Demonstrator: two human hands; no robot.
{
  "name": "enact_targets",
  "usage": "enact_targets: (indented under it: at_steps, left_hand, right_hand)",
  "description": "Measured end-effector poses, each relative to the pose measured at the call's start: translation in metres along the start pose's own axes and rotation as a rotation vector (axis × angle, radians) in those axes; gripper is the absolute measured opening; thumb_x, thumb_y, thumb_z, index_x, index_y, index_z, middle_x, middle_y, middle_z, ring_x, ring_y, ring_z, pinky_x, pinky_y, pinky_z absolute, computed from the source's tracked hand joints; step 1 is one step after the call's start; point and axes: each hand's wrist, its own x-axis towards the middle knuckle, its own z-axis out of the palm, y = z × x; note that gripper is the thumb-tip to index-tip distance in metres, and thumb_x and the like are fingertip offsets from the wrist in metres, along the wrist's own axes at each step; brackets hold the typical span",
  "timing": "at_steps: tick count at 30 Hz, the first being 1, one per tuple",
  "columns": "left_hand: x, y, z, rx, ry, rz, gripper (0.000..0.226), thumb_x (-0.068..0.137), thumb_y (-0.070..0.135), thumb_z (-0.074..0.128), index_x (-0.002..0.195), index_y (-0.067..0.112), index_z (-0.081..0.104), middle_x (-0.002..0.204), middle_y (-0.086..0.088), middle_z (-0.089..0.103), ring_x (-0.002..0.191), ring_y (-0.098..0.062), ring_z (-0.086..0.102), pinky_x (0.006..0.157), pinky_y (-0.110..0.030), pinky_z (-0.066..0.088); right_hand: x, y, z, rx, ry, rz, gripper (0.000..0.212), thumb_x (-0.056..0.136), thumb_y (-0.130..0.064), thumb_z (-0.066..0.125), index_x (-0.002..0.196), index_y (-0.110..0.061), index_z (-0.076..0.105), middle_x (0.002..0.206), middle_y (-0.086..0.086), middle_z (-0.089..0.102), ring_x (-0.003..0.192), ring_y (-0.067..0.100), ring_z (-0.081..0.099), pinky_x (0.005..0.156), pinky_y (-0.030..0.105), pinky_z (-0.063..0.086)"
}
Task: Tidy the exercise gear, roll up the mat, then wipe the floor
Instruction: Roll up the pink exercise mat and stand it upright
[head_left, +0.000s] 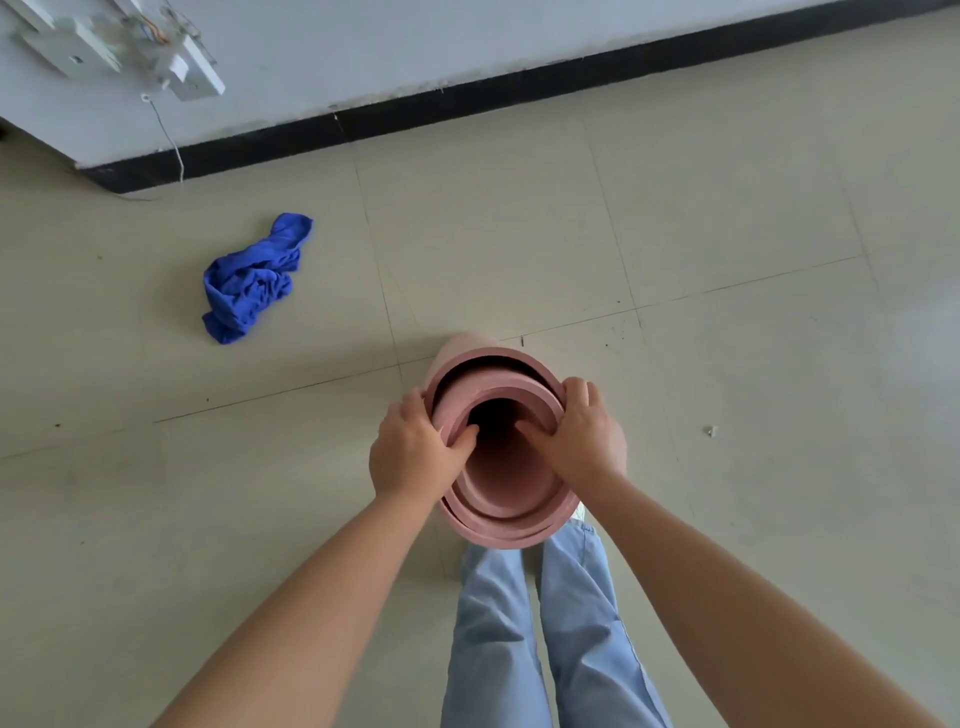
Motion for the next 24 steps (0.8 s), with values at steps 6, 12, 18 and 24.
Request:
enact_targets:
  at_steps: [6, 12, 18, 24]
  left_hand:
    - [0.060, 0.007, -0.026, -0.059, 0.062, -0.044, 0.059, 0.076, 0.046, 0.070, 0.115, 0.007, 0.049, 0.122, -0.012, 0.049, 0.116, -0.030, 0.049, 0.087, -0.037, 0.044]
    - [0.071, 0.016, -0.035, -0.048, -0.135, 0.033, 0.059, 0.075, 0.032, 0.071, 0.121, 0.013, 0.040, 0.120, -0.007, 0.057, 0.109, -0.031, 0.056, 0.083, -0.035, 0.045]
    - [0.068, 0.033, -0.038, 0.096, -0.116, 0.093, 0.048, 0.076, 0.027, 0.067, 0.115, 0.007, 0.047, 0.113, -0.012, 0.059, 0.105, -0.033, 0.058, 0.081, -0.036, 0.047]
    - [0.042, 0.083, -0.048, 0.320, -0.066, 0.274, 0.053, 0.082, 0.034, 0.063, 0.118, 0.000, 0.044, 0.120, -0.016, 0.054, 0.111, -0.033, 0.054, 0.086, -0.038, 0.046]
  right_hand:
    - [0.043, -0.030, -0.005, 0.053, 0.044, -0.003, 0.065, 0.076, -0.054, 0.065, 0.116, -0.010, 0.040, 0.119, 0.006, 0.051, 0.103, 0.029, 0.057, 0.070, 0.031, 0.041]
    - [0.051, -0.038, -0.012, -0.038, 0.064, 0.036, 0.064, 0.077, -0.054, 0.063, 0.117, -0.009, 0.040, 0.119, 0.008, 0.050, 0.110, 0.029, 0.053, 0.073, 0.033, 0.040]
    - [0.048, -0.025, -0.028, -0.067, 0.057, 0.068, 0.040, 0.083, -0.031, 0.058, 0.113, -0.006, 0.045, 0.116, 0.010, 0.054, 0.106, 0.030, 0.054, 0.083, 0.033, 0.040]
    - [0.020, 0.006, -0.054, -0.127, 0.160, 0.087, 0.029, 0.087, -0.025, 0.051, 0.109, -0.006, 0.048, 0.113, 0.008, 0.054, 0.104, 0.027, 0.054, 0.091, 0.034, 0.032]
